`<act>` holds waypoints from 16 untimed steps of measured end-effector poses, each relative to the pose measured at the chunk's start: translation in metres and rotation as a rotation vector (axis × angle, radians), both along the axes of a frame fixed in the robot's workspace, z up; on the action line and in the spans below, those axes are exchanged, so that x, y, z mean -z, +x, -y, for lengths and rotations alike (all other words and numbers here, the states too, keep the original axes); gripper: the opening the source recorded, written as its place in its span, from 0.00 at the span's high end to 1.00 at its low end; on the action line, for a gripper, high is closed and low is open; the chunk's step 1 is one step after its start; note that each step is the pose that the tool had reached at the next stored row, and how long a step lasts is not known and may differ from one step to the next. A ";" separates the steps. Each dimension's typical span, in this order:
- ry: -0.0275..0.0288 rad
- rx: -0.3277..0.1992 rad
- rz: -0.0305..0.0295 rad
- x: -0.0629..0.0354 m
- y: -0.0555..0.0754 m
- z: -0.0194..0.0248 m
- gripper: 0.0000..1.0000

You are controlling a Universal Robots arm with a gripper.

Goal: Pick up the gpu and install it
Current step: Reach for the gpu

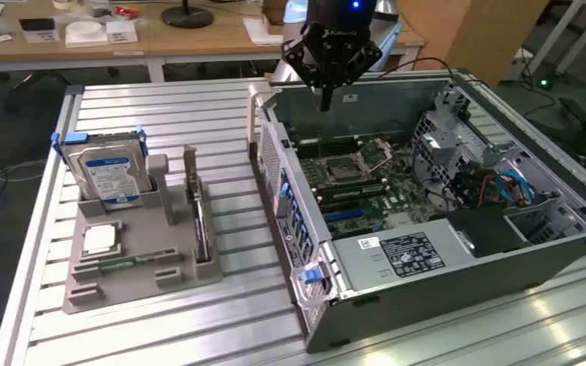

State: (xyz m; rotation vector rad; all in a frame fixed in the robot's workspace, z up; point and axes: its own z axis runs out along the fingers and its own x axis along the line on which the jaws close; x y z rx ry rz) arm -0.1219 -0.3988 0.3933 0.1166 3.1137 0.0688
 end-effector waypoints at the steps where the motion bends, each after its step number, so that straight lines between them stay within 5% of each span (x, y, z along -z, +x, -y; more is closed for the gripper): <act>1: 0.0000 0.000 0.0000 0.0000 0.000 0.0000 0.89; 16: 0.0000 0.000 0.0000 0.0000 -0.011 0.0006 0.89</act>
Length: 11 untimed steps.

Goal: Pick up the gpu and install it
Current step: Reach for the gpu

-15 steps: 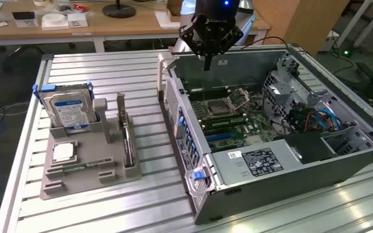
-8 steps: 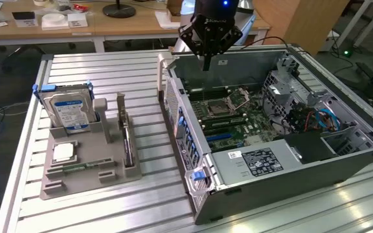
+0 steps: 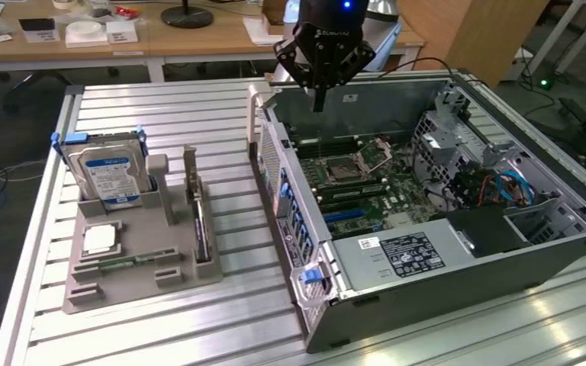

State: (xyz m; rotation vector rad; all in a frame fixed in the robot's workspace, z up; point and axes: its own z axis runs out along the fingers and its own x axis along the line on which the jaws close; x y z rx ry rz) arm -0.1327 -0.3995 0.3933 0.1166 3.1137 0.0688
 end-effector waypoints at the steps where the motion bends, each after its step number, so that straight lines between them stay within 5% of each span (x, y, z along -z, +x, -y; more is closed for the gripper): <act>1: 0.0000 0.000 0.0000 0.0000 -0.001 0.0001 0.89; 11: 0.0000 0.000 0.0000 0.0002 -0.012 0.0011 0.89</act>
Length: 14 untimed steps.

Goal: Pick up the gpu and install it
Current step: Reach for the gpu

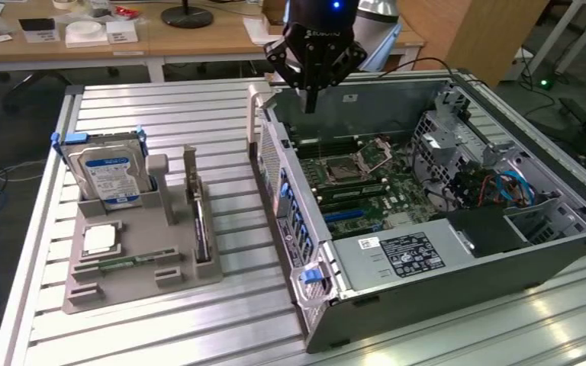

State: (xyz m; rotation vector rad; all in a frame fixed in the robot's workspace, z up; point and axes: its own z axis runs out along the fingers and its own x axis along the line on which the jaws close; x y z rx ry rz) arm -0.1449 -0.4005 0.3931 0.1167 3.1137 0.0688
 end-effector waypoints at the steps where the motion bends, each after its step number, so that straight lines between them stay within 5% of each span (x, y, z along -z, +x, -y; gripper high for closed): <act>1: 0.0001 0.000 0.0001 0.0001 -0.001 0.0001 0.89; 14: 0.0000 0.000 0.0001 0.0004 -0.015 0.0016 0.89</act>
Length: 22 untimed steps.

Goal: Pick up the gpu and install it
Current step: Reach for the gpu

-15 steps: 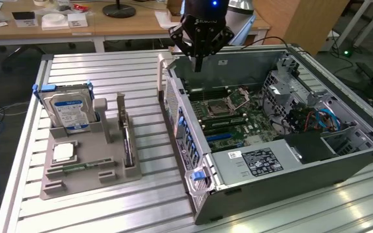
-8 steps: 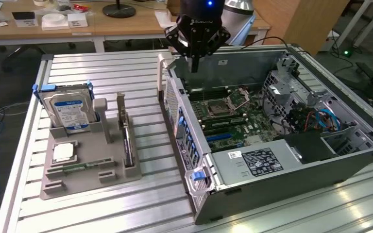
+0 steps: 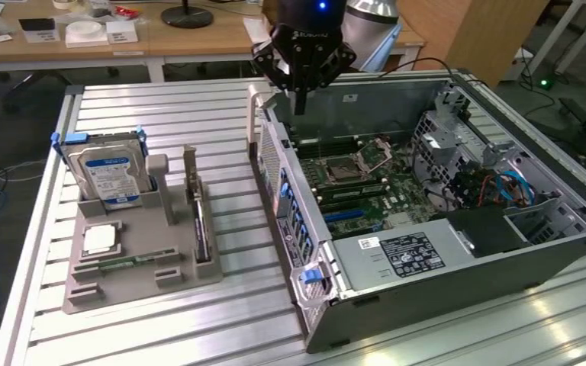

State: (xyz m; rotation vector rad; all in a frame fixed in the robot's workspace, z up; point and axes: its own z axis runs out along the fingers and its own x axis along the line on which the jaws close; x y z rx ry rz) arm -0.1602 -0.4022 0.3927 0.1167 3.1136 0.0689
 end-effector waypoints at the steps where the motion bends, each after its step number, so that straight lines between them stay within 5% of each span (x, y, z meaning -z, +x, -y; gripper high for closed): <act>1: 0.0000 0.000 0.0000 0.0000 -0.001 0.0002 0.89; 22: 0.0000 0.000 0.0000 0.0005 -0.017 0.0044 0.89</act>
